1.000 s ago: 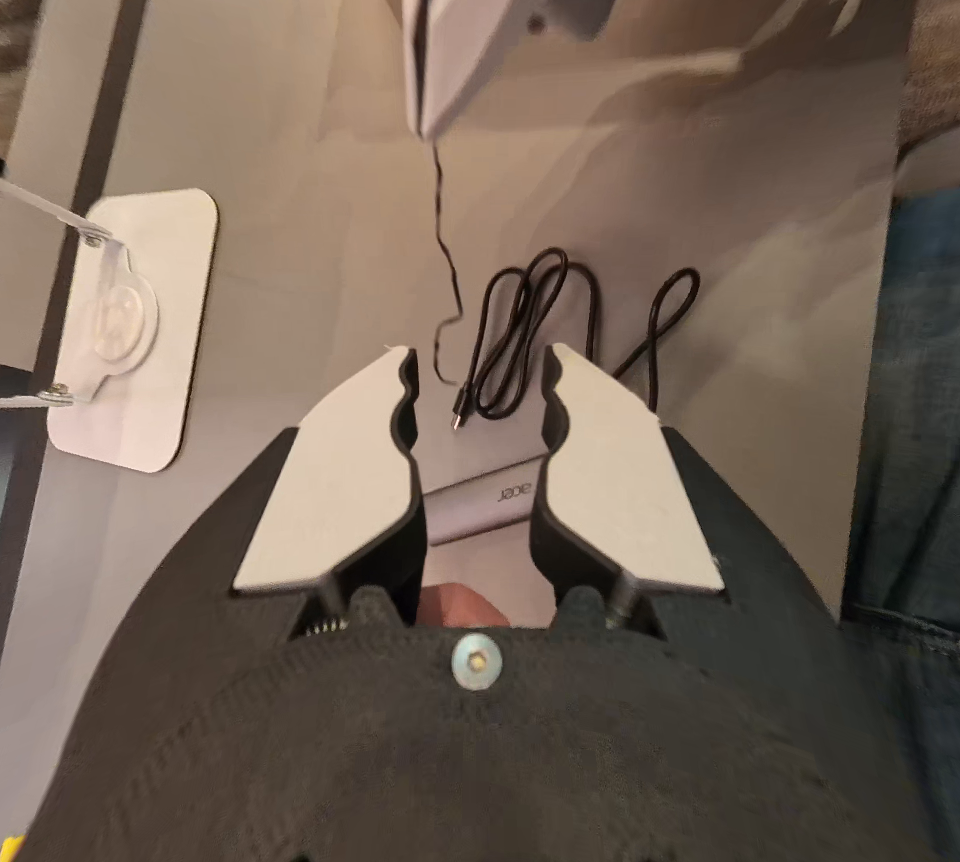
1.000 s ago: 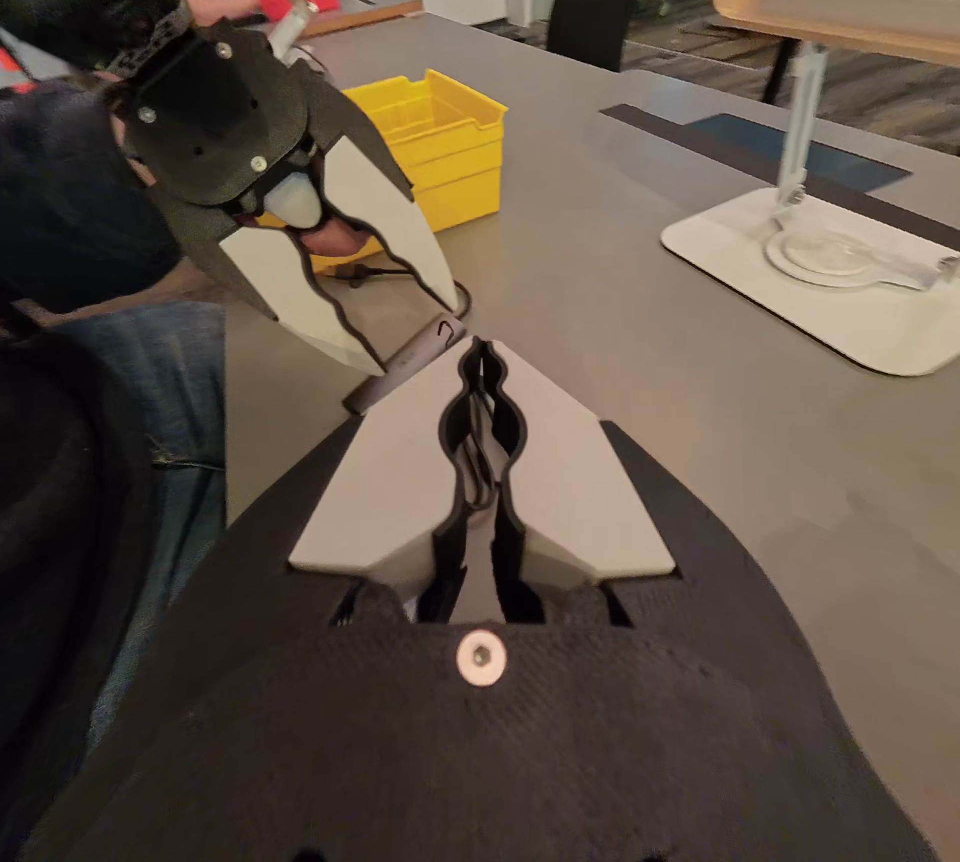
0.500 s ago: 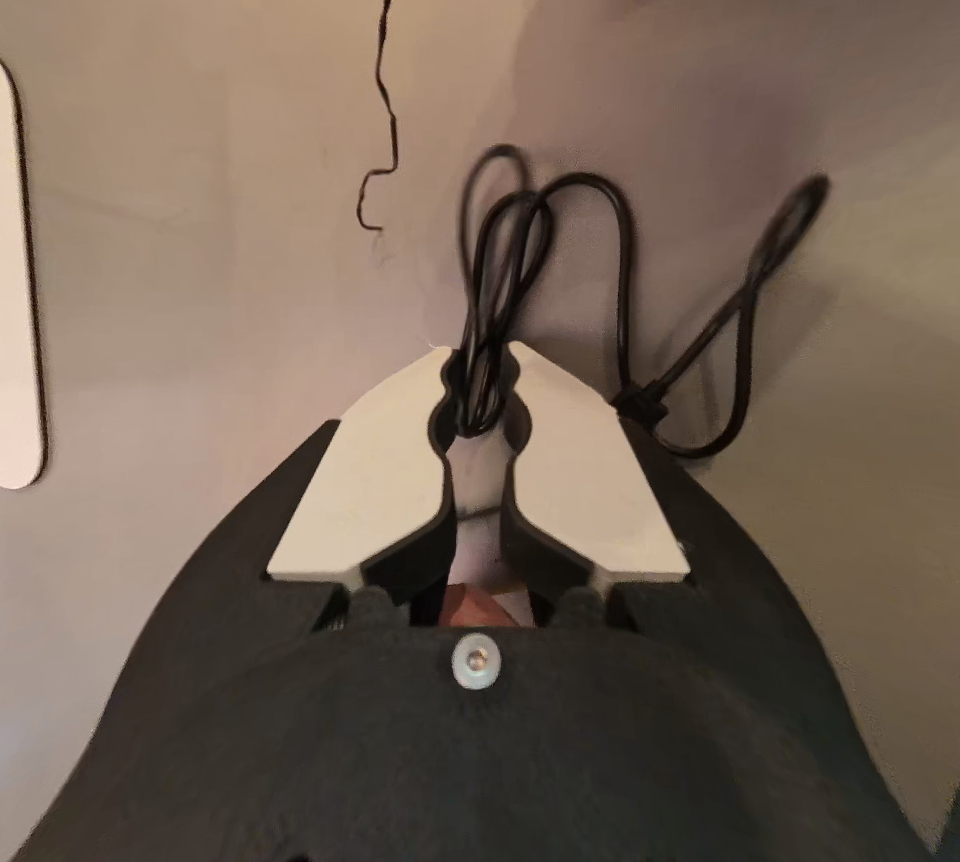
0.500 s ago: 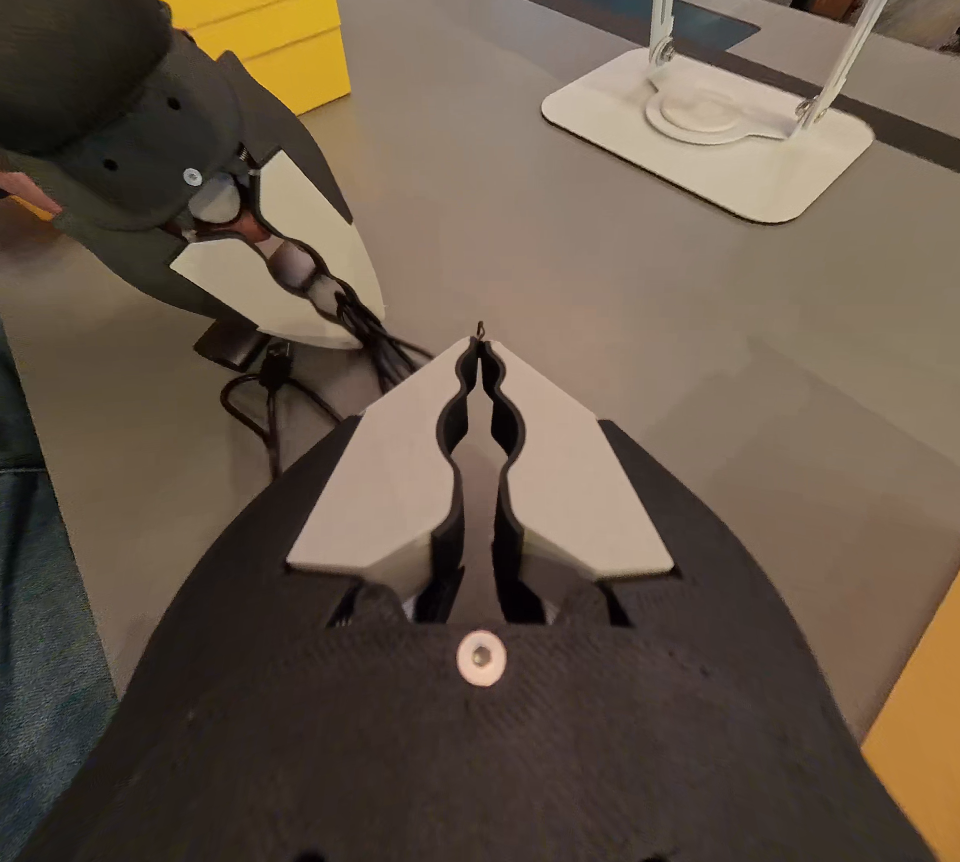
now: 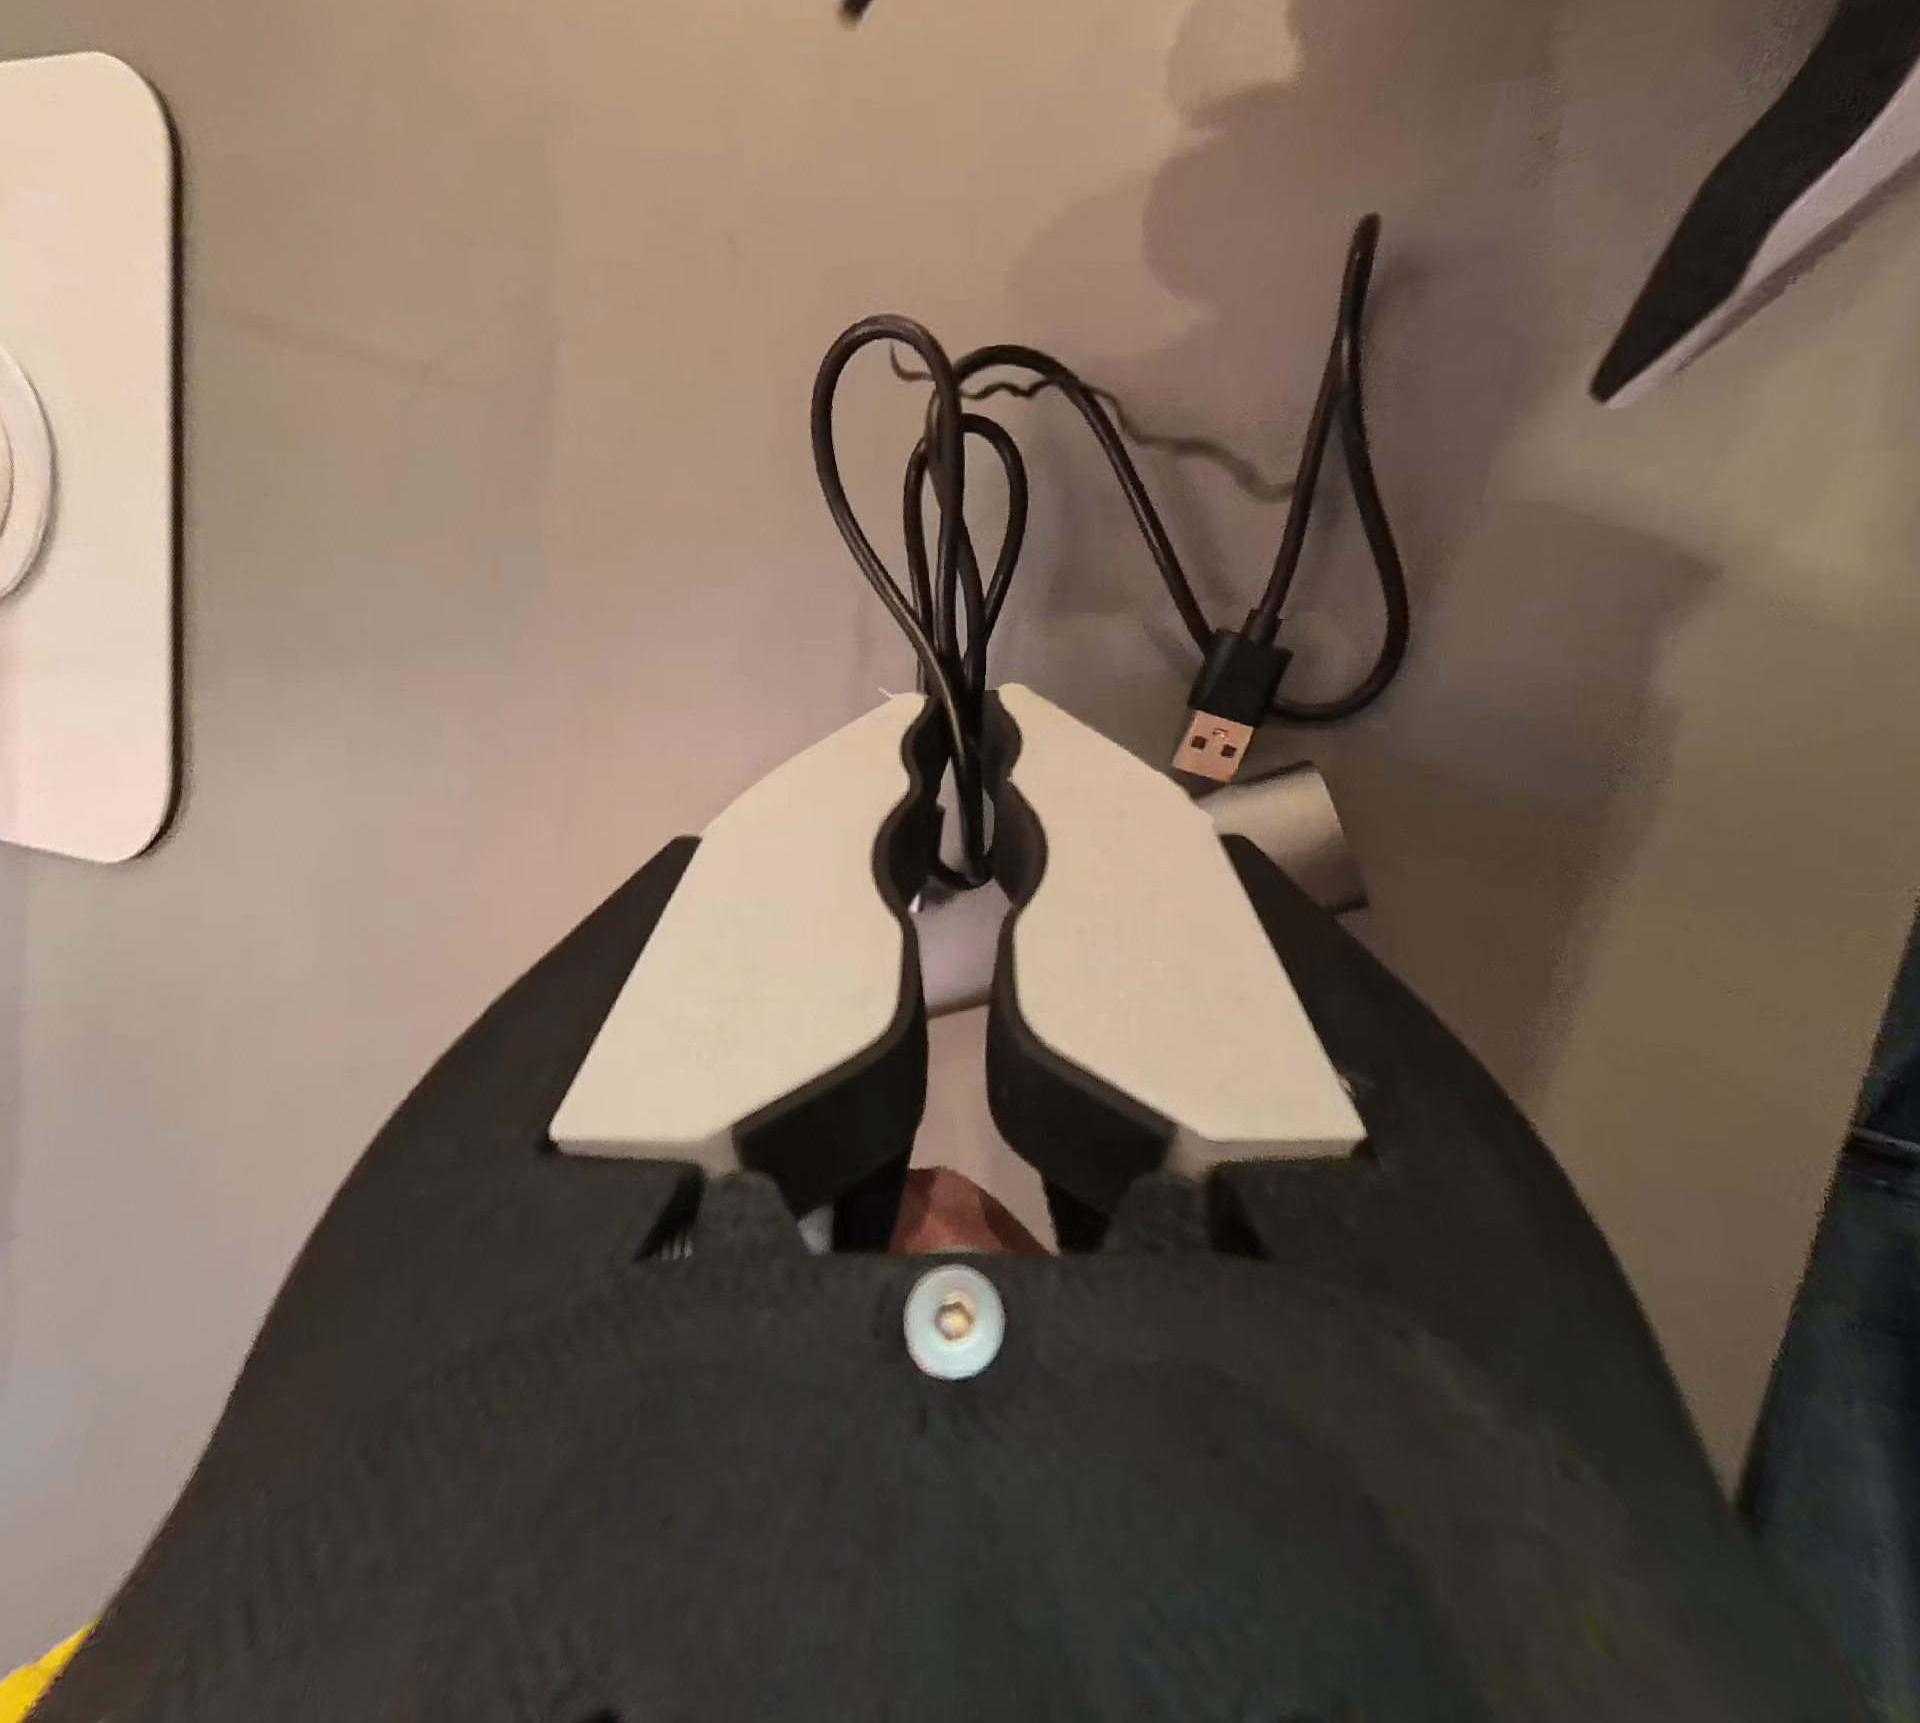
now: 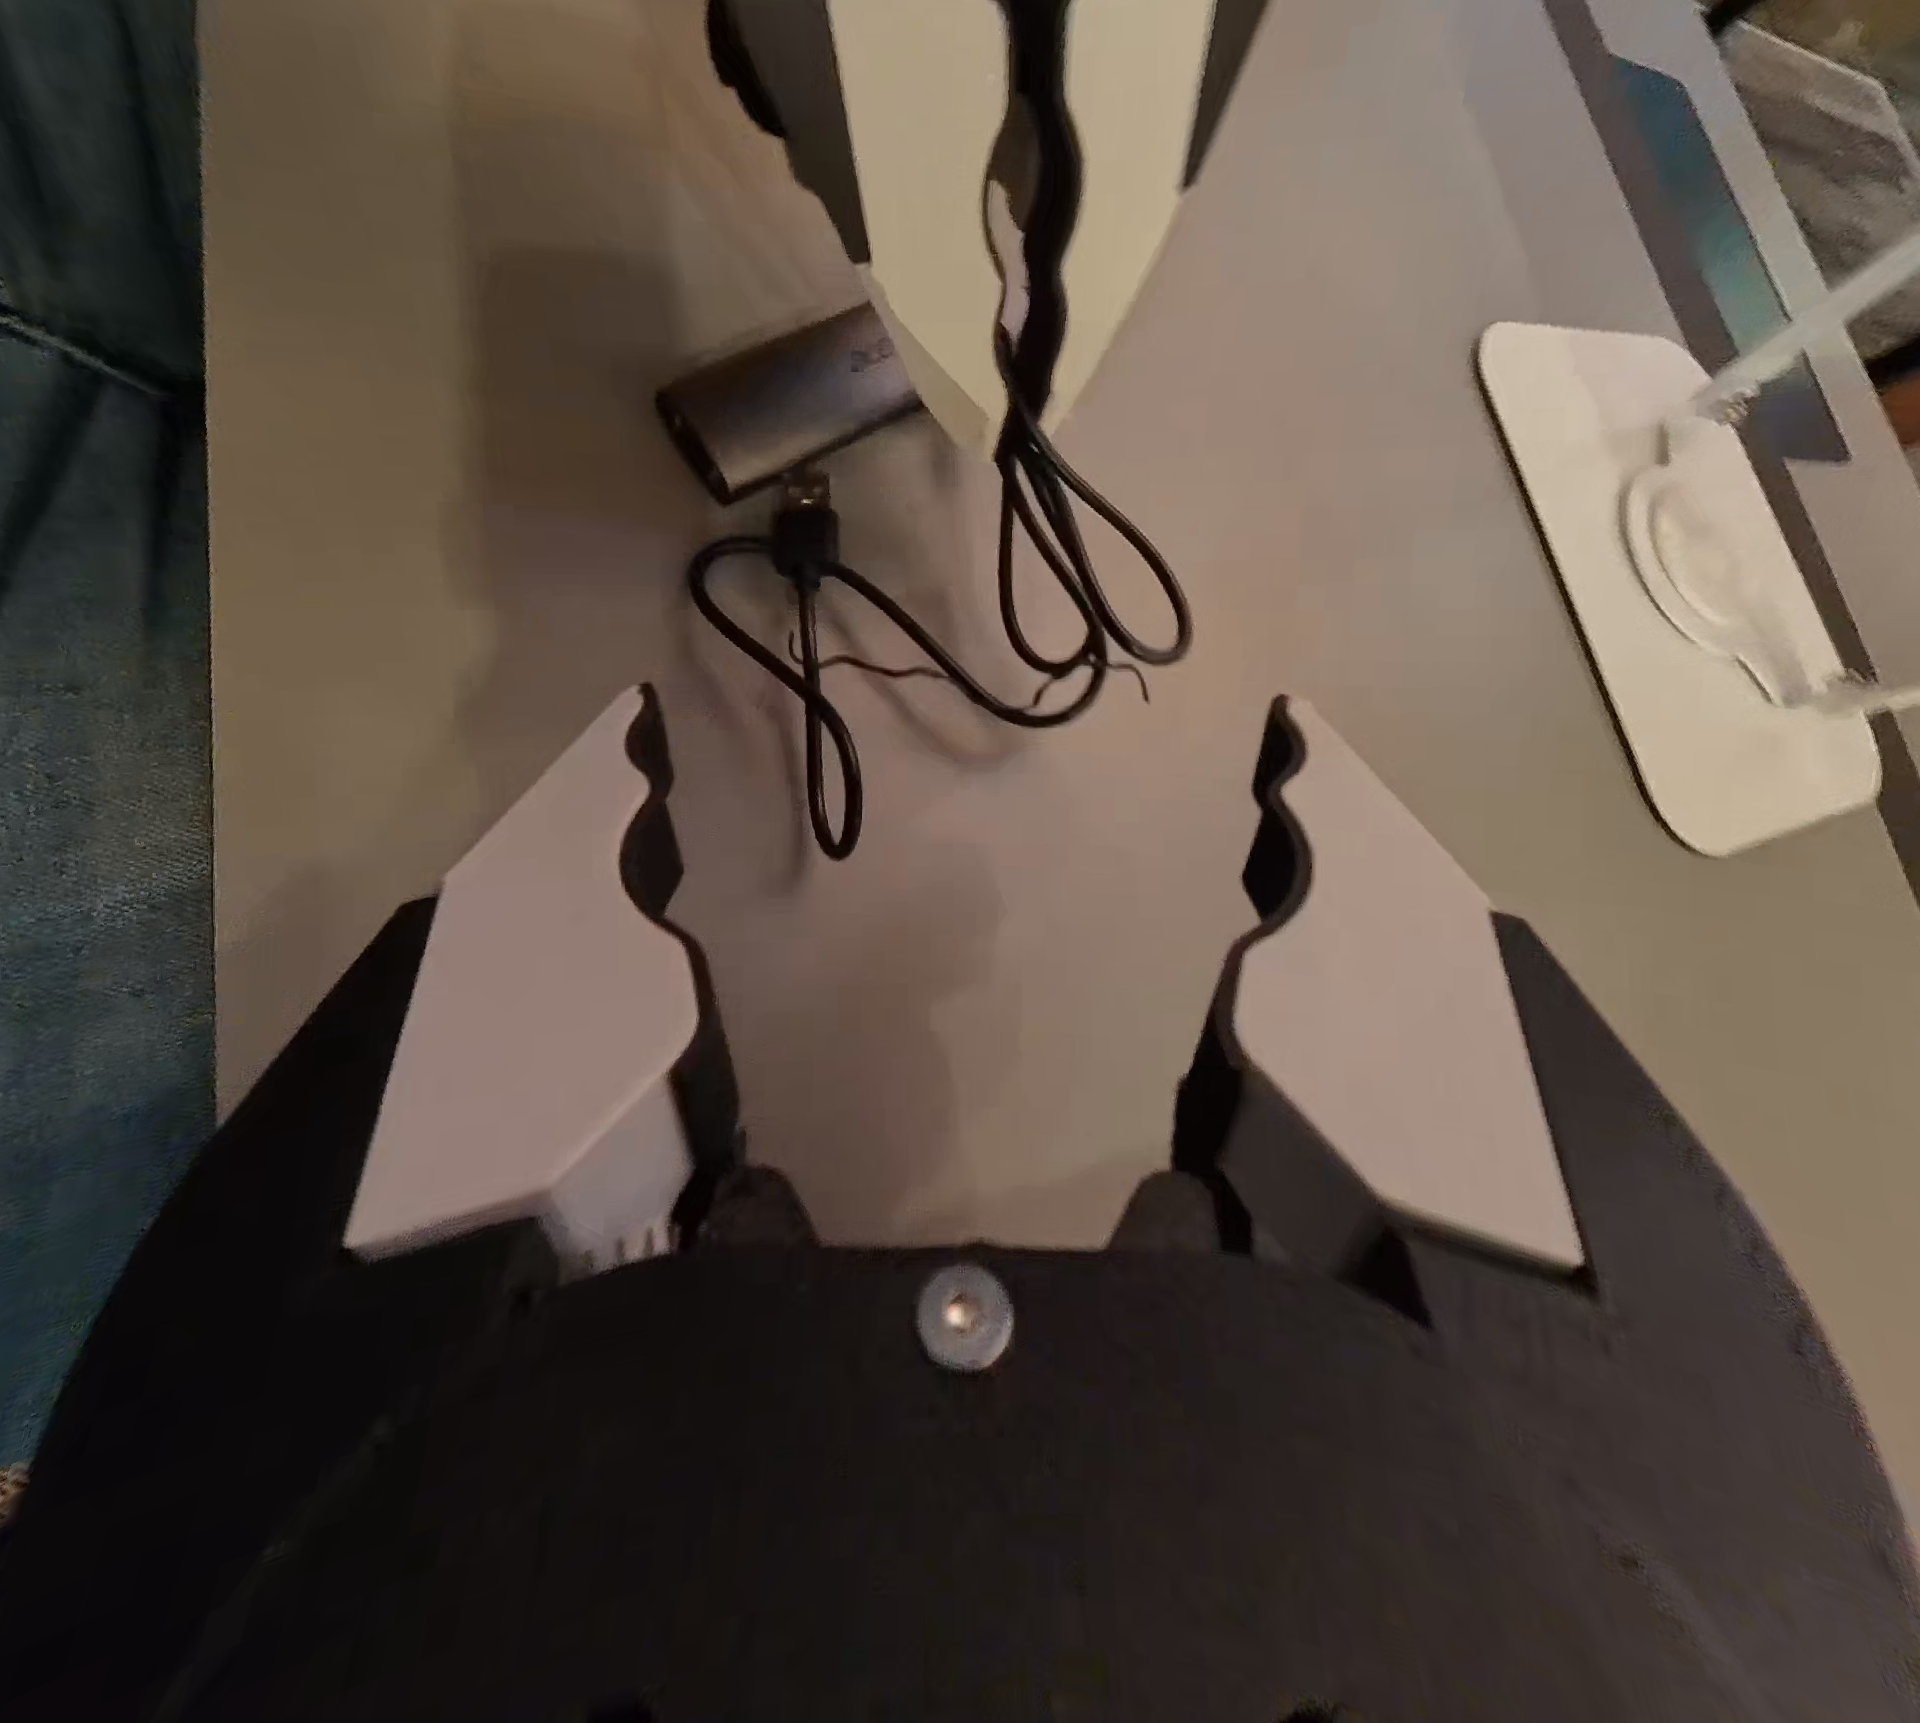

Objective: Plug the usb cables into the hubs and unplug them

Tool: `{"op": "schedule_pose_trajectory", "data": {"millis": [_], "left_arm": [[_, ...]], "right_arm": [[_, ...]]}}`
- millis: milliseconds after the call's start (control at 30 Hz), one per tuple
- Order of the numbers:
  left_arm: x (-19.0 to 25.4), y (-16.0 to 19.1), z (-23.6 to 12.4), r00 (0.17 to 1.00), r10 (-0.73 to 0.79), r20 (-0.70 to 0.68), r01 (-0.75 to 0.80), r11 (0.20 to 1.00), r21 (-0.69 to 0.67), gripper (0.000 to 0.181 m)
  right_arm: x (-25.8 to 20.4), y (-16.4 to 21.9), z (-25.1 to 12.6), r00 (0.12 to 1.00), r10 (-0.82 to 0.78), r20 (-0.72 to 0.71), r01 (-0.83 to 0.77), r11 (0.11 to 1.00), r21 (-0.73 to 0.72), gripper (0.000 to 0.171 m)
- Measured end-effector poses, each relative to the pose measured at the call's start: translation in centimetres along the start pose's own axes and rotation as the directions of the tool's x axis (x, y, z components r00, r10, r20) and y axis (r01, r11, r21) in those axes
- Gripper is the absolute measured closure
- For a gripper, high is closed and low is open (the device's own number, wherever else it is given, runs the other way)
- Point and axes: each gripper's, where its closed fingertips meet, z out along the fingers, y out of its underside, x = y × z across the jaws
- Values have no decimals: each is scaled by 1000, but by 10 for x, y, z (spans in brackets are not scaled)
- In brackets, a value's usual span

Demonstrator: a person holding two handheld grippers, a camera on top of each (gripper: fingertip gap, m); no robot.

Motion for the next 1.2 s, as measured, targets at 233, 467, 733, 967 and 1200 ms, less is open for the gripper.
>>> {"op": "schedule_pose_trajectory", "data": {"millis": [233,467,733,967,1200], "left_arm": [[0,-10,-14,998,55,10,-55,998,10,175],[1,-19,-21,992,127,14,-127,992,6,175],[-5,-13,-26,991,125,39,-125,992,-5,176],[-17,-5,-36,992,91,85,-91,996,-7,176],[-25,-5,-44,988,98,122,-96,995,-18,176]], "right_arm": [[3,-1,15,993,-119,11,119,993,-3,67],[25,3,26,974,213,77,-218,973,71,124],[35,0,23,898,406,171,-432,886,166,151],[54,13,11,830,542,135,-558,809,186,138],[62,31,5,927,364,-96,-363,931,25,85]]}}
